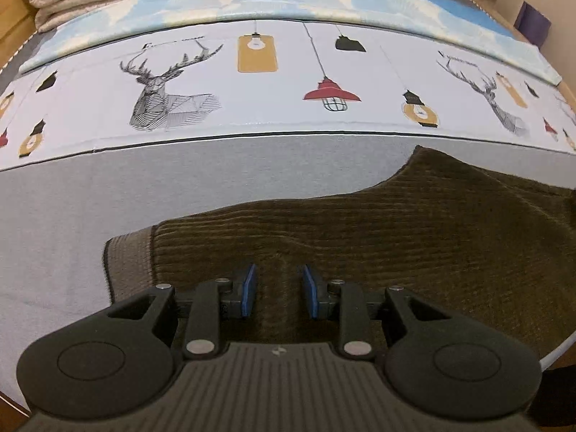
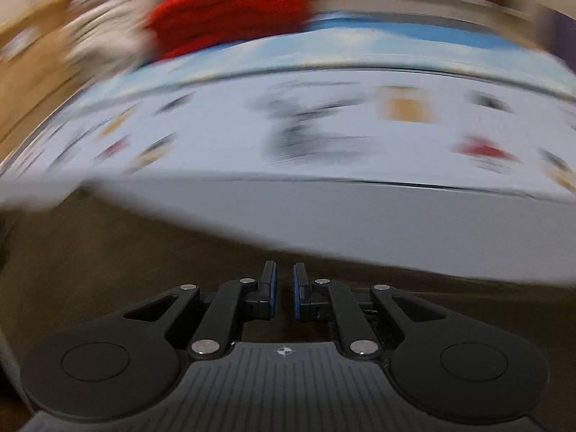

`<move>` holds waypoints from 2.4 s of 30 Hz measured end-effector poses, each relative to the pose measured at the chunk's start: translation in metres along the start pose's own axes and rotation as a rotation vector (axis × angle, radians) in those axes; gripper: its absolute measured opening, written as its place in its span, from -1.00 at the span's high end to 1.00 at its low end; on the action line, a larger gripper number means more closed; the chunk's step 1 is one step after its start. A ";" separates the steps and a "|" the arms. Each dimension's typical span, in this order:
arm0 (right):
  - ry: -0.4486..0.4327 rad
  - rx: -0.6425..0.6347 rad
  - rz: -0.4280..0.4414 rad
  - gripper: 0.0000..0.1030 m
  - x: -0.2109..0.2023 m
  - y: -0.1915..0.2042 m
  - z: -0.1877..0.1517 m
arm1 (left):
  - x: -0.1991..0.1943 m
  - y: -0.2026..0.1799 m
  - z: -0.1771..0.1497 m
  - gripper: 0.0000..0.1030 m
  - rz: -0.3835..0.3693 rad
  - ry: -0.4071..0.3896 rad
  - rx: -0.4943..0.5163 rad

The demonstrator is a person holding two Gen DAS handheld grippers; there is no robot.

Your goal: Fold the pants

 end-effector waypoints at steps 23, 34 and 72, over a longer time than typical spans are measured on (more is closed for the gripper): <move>0.120 0.743 -0.734 0.90 0.019 -0.171 0.000 | 0.023 -0.022 0.011 0.36 0.052 0.033 0.064; -0.004 0.907 -0.550 0.77 0.007 -0.204 -0.009 | 0.014 -0.015 0.014 0.36 0.033 -0.018 0.050; 0.126 1.180 -0.363 0.04 -0.124 -0.246 -0.178 | -0.009 -0.137 -0.077 0.46 -0.151 0.022 0.190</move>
Point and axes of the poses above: each gripper's, at about its wrist camera, not at the fingertips, and x roughly the way its jaws point, y to its left, z to its top, the point moved 2 cm from there along x, roughly the way its jaws point, and after that the axes turned 11 degrees about -z, right-handed, at the moved point
